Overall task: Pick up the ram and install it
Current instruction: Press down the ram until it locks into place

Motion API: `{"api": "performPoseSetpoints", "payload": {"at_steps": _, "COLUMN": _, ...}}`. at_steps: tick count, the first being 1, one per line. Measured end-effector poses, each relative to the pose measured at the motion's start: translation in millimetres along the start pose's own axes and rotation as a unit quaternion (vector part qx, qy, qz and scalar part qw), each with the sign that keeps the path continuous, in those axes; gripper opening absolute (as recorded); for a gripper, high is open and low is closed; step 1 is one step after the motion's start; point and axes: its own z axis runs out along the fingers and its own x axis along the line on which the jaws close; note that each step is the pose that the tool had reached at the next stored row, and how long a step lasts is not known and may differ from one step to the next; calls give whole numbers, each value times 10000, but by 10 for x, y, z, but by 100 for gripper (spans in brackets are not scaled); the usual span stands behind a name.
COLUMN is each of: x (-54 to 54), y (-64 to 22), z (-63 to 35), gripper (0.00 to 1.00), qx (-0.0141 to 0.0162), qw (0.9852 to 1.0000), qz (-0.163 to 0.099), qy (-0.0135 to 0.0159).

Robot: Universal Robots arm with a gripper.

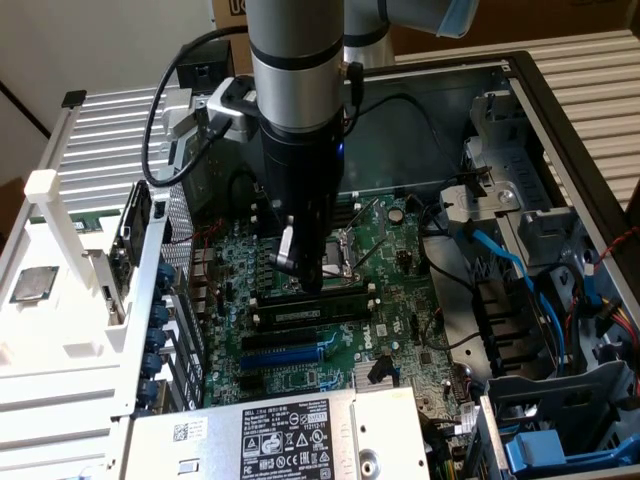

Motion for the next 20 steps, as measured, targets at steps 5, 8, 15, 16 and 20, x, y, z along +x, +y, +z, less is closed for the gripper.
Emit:
{"api": "performPoseSetpoints", "payload": {"at_steps": 5, "x": 0, "y": 0, "z": 2, "gripper": 11, "qx": -13, "qw": 9983, "qz": 576, "qy": -2}}
{"api": "performPoseSetpoints", "payload": {"at_steps": 8, "x": 0, "y": 0, "z": 2, "gripper": 11, "qx": -24, "qw": 9941, "qz": 1084, "qy": -4}}
{"api": "performPoseSetpoints", "payload": {"at_steps": 15, "x": 0, "y": 0, "z": 3, "gripper": 11, "qx": -43, "qw": 9819, "qz": 1895, "qy": -7}}
{"api": "performPoseSetpoints", "payload": {"at_steps": 16, "x": 0, "y": 0, "z": 3, "gripper": 11, "qx": -48, "qw": 9774, "qz": 2111, "qy": -8}}
{"api": "performPoseSetpoints", "payload": {"at_steps": 20, "x": 0, "y": 0, "z": 3, "gripper": 11, "qx": -59, "qw": 9650, "qz": 2623, "qy": -9}}
